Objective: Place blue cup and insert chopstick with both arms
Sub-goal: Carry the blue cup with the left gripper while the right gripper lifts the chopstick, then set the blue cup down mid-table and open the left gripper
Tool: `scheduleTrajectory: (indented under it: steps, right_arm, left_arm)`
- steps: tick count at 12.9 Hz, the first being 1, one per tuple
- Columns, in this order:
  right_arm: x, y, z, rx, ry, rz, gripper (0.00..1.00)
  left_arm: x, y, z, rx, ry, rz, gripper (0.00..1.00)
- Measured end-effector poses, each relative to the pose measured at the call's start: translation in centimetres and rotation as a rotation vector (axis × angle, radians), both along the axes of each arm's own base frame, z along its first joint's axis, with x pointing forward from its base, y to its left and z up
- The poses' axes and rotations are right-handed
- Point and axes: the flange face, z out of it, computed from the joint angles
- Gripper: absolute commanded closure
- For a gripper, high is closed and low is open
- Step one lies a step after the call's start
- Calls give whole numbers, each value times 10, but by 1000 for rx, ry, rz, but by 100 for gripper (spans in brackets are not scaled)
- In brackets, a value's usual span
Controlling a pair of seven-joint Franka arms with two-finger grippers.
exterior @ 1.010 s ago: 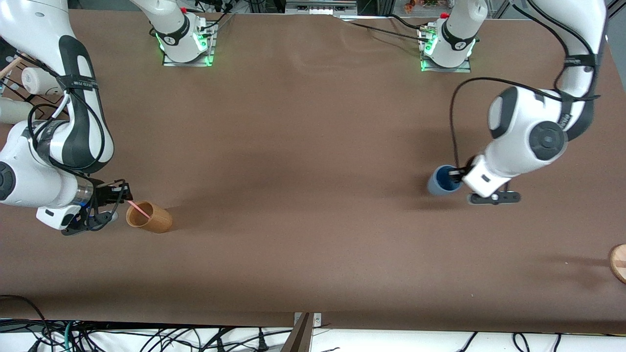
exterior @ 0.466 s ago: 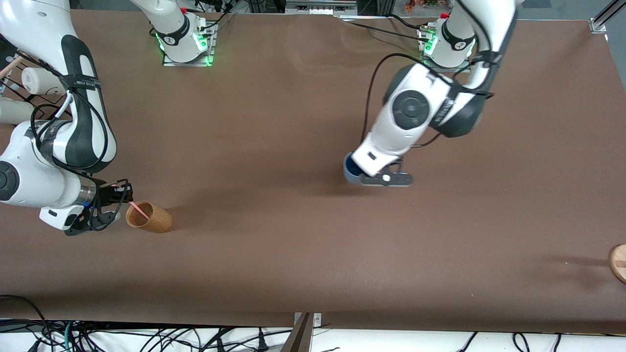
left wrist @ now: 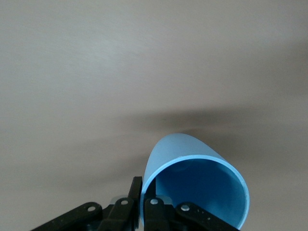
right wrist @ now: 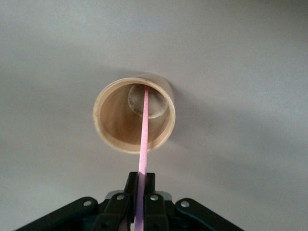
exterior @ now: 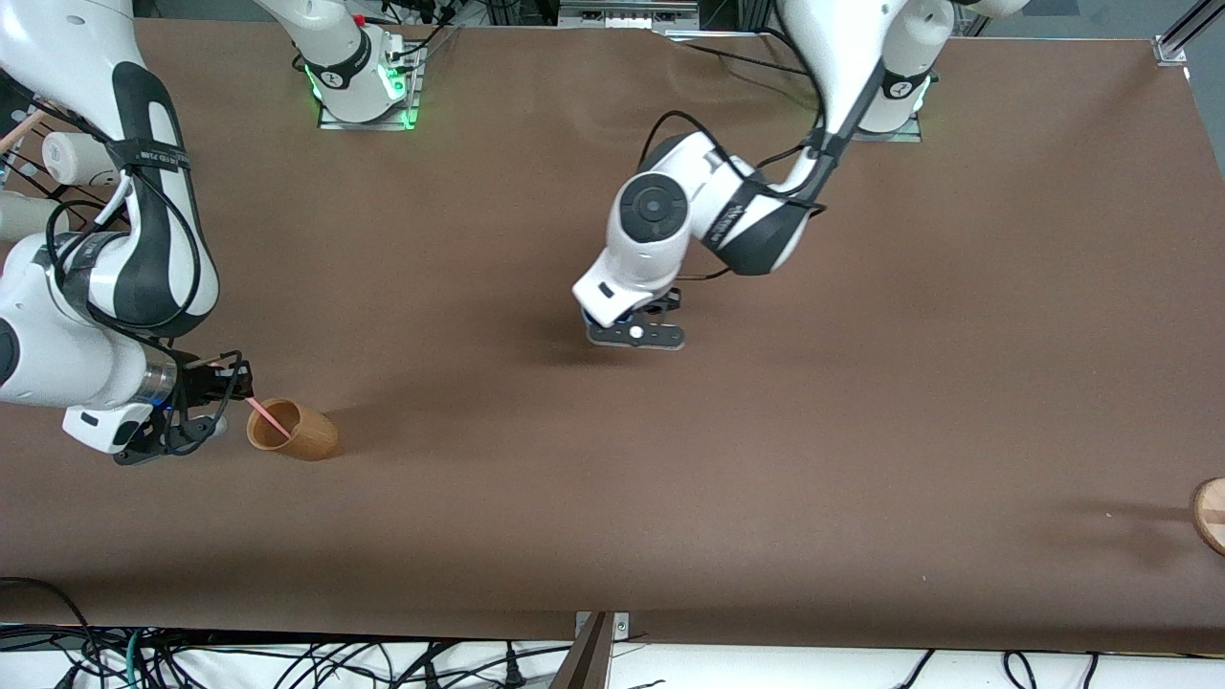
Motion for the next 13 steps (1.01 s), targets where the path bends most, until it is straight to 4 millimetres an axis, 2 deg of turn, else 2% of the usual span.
scheduleTrajectory:
  steps: [2, 4, 6, 7, 8, 9, 11, 13]
  right_arm:
    - [1, 4, 37, 6, 33, 9, 100]
    - [-4, 7, 72, 11, 59, 15, 100]
    - [-10, 11, 95, 14, 92, 15, 100]
    - [-13, 16, 107, 13, 102, 17, 100]
    - [-17, 23, 119, 12, 111, 17, 100]
    - [-20, 30, 130, 9, 116, 14, 100]
    - [-23, 46, 143, 1, 115, 3, 100]
    - [-25, 71, 146, -16, 117, -32, 100]
  left_arm:
    - [-3, -19, -20, -7, -6, 17, 100]
    - [-2, -23, -42, -1, 0, 34, 100]
    - [-1, -22, -60, 5, 5, 42, 100]
    - [0, -22, -59, 3, 2, 46, 82]
    - [1, -22, -59, 1, 0, 49, 36]
    - [1, -22, -59, -3, -1, 53, 0]
    - [3, -23, -55, -22, 5, 67, 0]
    - [8, -26, -41, -64, 10, 90, 0]
